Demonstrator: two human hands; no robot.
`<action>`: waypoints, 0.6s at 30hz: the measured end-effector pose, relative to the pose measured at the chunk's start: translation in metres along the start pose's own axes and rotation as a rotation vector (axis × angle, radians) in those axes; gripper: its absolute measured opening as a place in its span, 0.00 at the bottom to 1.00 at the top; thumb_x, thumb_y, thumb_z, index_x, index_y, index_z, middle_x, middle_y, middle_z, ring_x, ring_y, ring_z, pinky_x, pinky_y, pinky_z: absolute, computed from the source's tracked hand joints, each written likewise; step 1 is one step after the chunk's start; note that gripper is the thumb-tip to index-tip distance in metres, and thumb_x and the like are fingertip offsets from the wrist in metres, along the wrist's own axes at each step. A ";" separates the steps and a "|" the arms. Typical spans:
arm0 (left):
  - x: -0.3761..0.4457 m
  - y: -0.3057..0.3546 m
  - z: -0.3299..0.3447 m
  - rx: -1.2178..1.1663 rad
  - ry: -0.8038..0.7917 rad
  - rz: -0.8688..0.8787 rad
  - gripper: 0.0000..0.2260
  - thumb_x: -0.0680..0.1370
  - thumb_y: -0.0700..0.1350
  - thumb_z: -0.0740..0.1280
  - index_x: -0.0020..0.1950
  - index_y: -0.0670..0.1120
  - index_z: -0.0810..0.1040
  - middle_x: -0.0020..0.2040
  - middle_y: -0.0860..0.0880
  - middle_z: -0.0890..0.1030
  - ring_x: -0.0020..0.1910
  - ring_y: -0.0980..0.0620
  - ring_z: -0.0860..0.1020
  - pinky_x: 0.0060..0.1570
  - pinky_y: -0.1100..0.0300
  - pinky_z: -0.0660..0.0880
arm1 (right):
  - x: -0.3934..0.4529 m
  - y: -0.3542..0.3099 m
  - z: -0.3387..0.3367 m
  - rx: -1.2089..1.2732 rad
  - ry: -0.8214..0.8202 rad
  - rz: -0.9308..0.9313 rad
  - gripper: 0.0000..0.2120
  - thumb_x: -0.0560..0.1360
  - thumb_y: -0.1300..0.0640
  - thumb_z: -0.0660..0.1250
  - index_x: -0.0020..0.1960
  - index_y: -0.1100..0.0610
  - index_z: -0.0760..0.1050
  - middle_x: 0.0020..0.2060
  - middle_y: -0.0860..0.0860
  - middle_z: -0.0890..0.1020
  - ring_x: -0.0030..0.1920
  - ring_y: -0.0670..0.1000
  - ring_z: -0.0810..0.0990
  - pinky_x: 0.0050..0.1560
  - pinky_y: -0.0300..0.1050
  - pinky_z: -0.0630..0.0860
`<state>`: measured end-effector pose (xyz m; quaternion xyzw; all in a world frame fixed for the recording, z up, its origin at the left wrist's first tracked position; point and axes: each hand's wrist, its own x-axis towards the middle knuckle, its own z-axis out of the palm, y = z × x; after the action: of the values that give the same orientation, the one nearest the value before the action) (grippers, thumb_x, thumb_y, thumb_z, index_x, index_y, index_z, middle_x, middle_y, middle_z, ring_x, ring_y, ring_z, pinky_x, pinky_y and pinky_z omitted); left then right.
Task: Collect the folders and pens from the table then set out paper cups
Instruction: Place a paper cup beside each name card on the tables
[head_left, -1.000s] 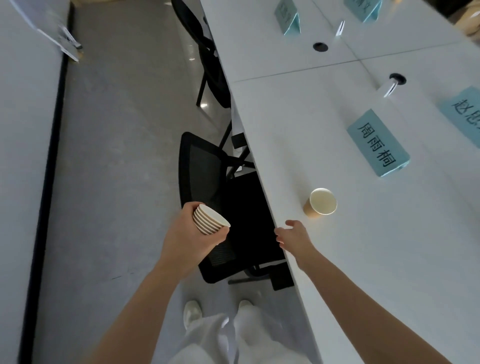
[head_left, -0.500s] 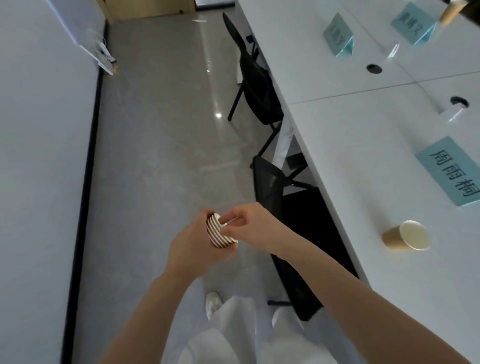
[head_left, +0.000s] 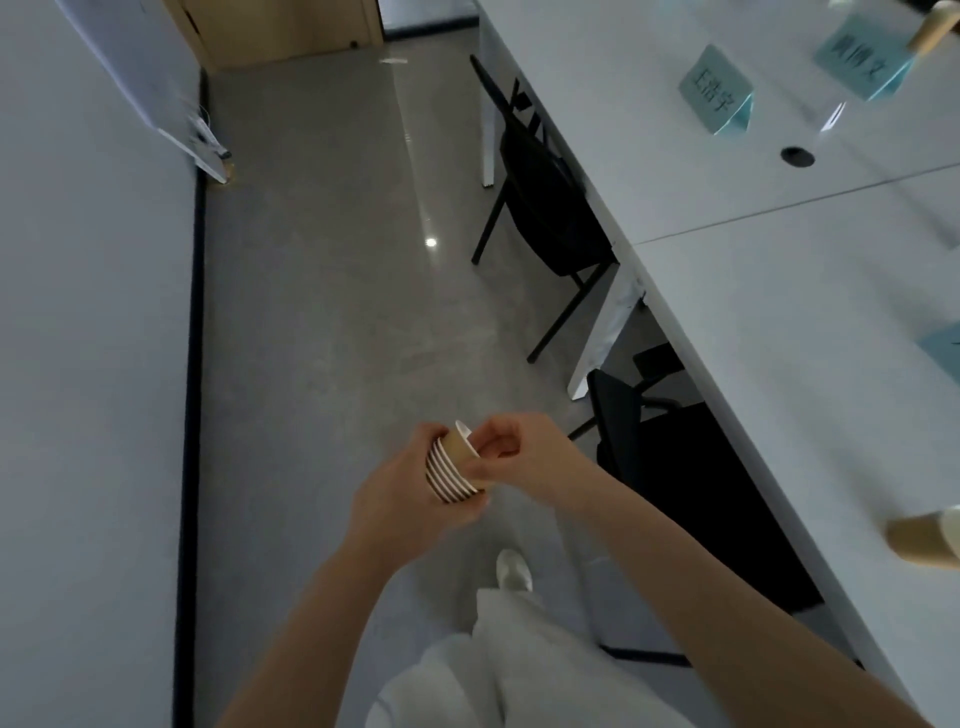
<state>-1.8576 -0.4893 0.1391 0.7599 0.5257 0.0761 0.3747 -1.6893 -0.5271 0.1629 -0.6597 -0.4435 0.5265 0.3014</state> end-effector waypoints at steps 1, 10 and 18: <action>0.014 -0.001 -0.003 0.016 0.001 0.021 0.29 0.63 0.62 0.75 0.60 0.60 0.69 0.47 0.61 0.79 0.44 0.59 0.80 0.44 0.56 0.77 | 0.012 -0.002 -0.006 0.030 0.019 0.000 0.07 0.69 0.59 0.76 0.45 0.52 0.81 0.44 0.53 0.85 0.47 0.52 0.84 0.52 0.46 0.80; 0.158 0.028 -0.038 0.094 0.022 0.139 0.33 0.65 0.61 0.74 0.68 0.61 0.67 0.56 0.61 0.77 0.49 0.57 0.78 0.47 0.57 0.76 | 0.126 -0.019 -0.078 0.165 0.161 0.092 0.23 0.68 0.49 0.76 0.60 0.45 0.72 0.58 0.45 0.76 0.55 0.44 0.77 0.54 0.41 0.76; 0.266 0.053 -0.059 0.042 -0.044 0.129 0.33 0.64 0.62 0.73 0.67 0.60 0.67 0.55 0.60 0.78 0.49 0.57 0.79 0.46 0.55 0.78 | 0.212 -0.051 -0.139 0.445 0.162 0.203 0.29 0.72 0.56 0.73 0.70 0.55 0.67 0.63 0.55 0.76 0.59 0.54 0.79 0.60 0.51 0.78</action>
<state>-1.7318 -0.2413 0.1411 0.8013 0.4690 0.0724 0.3644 -1.5578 -0.3042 0.1535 -0.6585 -0.2226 0.5842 0.4190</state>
